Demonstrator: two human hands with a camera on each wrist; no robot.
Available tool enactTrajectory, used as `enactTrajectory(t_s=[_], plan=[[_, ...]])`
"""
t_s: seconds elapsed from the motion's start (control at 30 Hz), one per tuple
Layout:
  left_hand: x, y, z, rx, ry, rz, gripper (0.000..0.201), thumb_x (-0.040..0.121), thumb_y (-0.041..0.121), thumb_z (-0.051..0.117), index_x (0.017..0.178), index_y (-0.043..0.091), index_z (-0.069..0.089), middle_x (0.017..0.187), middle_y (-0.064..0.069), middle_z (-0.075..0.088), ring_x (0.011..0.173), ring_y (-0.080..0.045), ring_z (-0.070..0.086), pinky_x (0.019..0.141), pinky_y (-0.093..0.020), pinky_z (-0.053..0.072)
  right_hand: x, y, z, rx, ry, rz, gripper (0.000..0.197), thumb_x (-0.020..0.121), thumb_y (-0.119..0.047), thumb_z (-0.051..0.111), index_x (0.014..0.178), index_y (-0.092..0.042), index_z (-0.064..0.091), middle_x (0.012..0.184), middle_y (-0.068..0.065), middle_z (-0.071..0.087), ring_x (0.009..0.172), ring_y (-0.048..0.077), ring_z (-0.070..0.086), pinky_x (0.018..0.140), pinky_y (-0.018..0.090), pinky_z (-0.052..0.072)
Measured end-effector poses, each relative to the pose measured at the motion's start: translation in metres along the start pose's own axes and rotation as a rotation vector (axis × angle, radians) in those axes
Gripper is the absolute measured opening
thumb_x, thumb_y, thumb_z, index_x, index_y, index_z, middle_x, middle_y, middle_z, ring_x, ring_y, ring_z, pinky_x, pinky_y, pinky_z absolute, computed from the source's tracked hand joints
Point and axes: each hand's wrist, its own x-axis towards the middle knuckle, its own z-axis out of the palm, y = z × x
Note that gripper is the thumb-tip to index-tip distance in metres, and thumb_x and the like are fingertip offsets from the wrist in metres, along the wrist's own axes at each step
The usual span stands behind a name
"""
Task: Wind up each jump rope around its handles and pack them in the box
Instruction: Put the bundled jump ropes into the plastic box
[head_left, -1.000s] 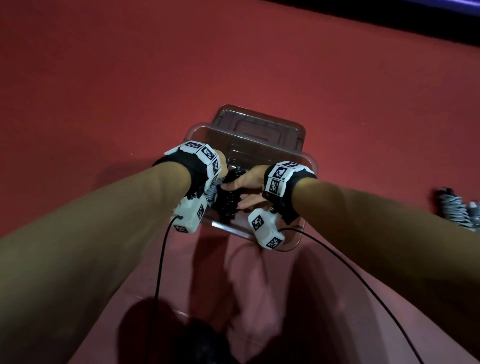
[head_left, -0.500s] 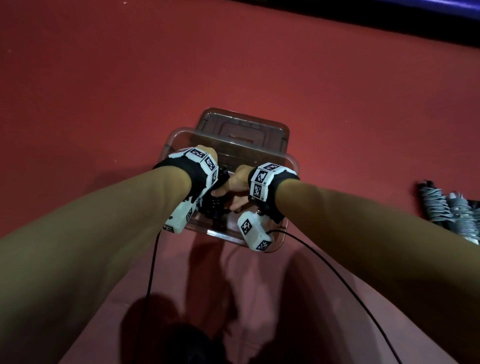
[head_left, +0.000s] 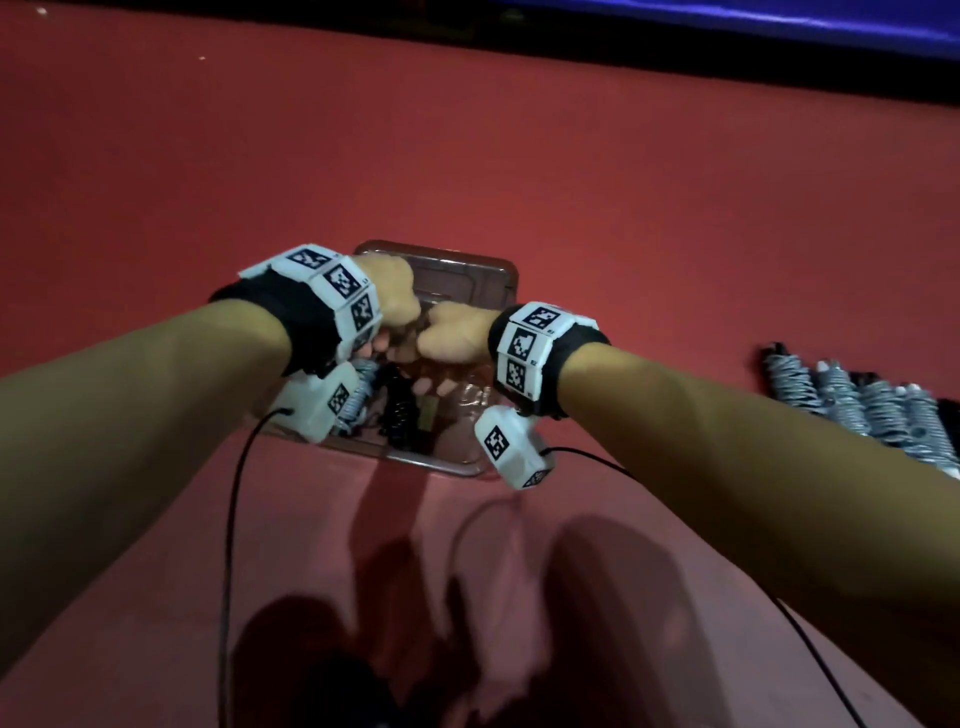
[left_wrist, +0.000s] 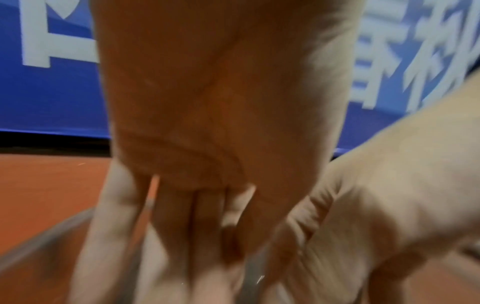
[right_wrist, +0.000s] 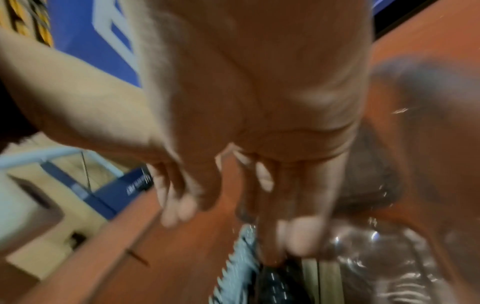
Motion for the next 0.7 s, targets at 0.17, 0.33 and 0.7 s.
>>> enactTrajectory(t_s=[0.17,0.33,0.7], plan=[[-0.008,0.089,-0.027,-0.18,0.352,0.158,0.02,0.088,0.033,0.053,0.075,0.028,0.068,0.086,-0.004,0.074,0.089,-0.033,0.07,0.088,-0.043,0.057,-0.072,0.028,-0.071,0.189,0.232,-0.193,0.007,0.099,-0.004,0.056,0.096,-0.008,0.062,0.083,0.008,0.071,0.062,0.018,0.07,0.053,0.027,0.056],[0.006,0.204,-0.001,-0.547,0.321,0.363,0.018,0.084,0.031,0.055,0.073,0.025,0.068,0.073,-0.001,0.075,0.073,-0.026,0.074,0.071,-0.041,0.062,-0.14,0.115,-0.161,0.334,0.566,-0.173,0.016,0.101,-0.007,0.053,0.089,-0.013,0.062,0.089,0.008,0.072,0.062,0.017,0.064,0.057,0.027,0.05],[0.073,0.408,0.151,-0.725,-0.053,0.295,0.022,0.098,0.027,0.065,0.08,0.018,0.054,0.1,-0.012,0.07,0.099,-0.034,0.073,0.073,-0.044,0.062,-0.211,0.357,-0.248,-0.014,0.949,0.432,0.024,0.093,-0.028,0.061,0.099,-0.008,0.073,0.105,0.016,0.073,0.103,0.035,0.066,0.093,0.039,0.053]])
